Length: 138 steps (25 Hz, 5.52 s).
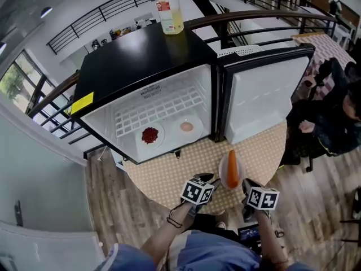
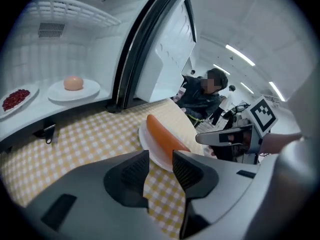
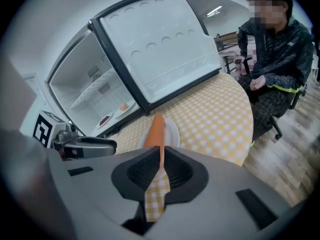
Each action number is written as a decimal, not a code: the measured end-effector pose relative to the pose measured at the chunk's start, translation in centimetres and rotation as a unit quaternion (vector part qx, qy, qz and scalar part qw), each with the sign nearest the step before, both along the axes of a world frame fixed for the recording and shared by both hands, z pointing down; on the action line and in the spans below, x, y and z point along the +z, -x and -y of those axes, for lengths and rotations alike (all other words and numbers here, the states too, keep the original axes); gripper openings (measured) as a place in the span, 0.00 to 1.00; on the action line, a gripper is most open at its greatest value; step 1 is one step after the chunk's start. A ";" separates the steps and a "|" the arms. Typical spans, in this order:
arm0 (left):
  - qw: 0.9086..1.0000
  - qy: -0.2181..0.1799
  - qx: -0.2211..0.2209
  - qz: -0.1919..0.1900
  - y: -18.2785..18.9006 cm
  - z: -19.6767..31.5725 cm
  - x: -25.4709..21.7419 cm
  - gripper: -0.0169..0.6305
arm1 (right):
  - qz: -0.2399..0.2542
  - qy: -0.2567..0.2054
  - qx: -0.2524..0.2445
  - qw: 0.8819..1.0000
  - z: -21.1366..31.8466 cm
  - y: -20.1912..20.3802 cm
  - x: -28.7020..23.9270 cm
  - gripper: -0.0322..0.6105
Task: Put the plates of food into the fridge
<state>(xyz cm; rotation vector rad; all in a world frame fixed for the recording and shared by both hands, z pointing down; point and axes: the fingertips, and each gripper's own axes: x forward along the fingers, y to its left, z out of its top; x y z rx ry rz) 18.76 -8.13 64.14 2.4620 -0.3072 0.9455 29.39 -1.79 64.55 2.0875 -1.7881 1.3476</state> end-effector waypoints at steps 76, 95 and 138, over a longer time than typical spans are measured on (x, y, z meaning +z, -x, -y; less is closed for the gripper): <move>0.939 0.018 -0.325 -0.109 14.5 2.1 -11.7 0.16 | 0.195 -0.076 -0.145 0.967 5.2 14.5 -13.3 0.10; 0.918 -0.018 -0.347 -0.189 21.3 16.5 -20.2 0.14 | 0.169 -0.137 -0.165 0.962 20.1 20.7 -21.0 0.10; 0.931 -0.181 -0.309 -0.070 18.5 26.5 -24.2 0.31 | 0.120 -0.210 -0.008 0.970 33.8 17.8 -23.9 0.09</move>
